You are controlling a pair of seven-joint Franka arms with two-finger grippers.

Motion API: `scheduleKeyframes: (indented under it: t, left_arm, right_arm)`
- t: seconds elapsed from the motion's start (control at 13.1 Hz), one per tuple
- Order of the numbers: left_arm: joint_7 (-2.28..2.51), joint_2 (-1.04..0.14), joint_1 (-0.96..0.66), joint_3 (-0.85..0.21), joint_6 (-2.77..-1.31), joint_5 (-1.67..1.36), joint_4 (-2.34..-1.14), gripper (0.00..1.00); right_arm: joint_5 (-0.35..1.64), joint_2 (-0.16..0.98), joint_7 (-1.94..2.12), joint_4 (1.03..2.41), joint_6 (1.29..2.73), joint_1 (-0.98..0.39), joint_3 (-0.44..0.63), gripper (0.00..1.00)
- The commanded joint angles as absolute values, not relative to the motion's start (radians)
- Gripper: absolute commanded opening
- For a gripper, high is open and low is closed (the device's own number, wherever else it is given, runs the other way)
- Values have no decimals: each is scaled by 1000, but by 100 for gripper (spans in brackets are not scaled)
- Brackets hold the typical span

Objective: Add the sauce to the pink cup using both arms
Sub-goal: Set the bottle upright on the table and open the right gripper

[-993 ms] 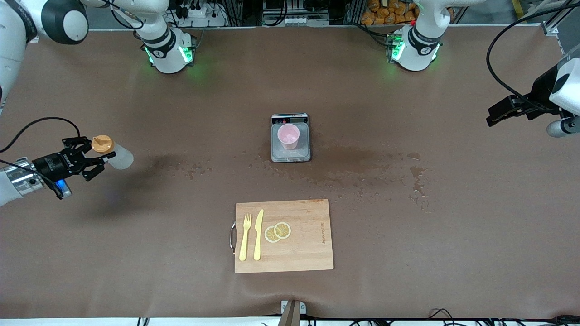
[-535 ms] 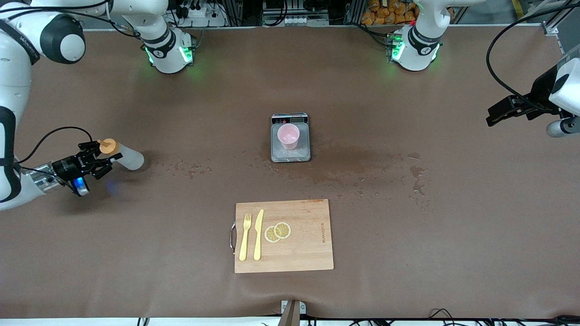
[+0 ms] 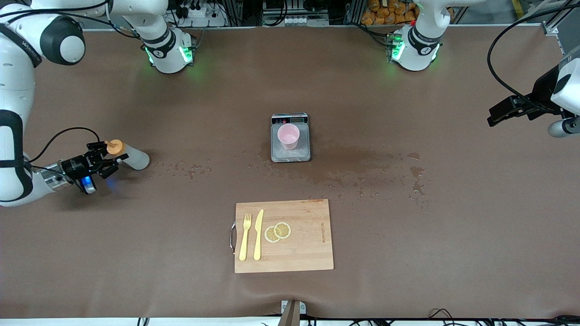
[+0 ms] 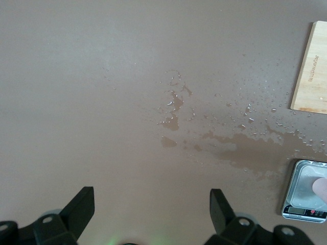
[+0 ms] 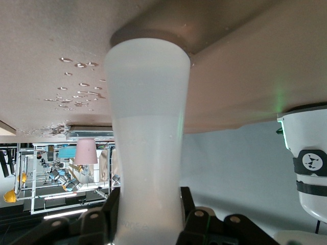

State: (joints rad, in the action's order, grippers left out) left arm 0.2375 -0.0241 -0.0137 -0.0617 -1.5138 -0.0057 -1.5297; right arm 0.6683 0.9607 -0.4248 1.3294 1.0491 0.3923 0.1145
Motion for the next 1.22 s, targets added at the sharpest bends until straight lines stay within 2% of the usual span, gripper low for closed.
scheduleKeyframes:
  t: [0.0, 0.15, 0.61, 0.76, 0.92, 1.15]
  left_arm:
    - [219, -6, 2, -64, -1519, -6, -1542, 100]
    - [216, -8, 5, -61, -1520, -6, -1540, 100]
    - [186, -20, 18, -60, -1535, -8, -1534, 100]
    - [183, -18, 18, -60, -1536, -8, -1531, 100]
    - [183, -18, 18, -60, -1536, -8, -1532, 100]
    - [169, -18, 20, -60, -1536, -8, -1532, 100]
  right_arm:
    - [673, 939, -419, 1348, 1054, 402, 103, 79]
    - [657, 936, -431, 1319, 1060, 402, 104, 100]
    - [655, 908, -512, 1148, 1071, 413, 124, 100]
    - [653, 904, -572, 1038, 1071, 403, 126, 100]
    - [655, 865, -569, 1000, 1075, 393, 121, 100]
    - [542, 815, -561, 979, 1081, 274, 123, 100]
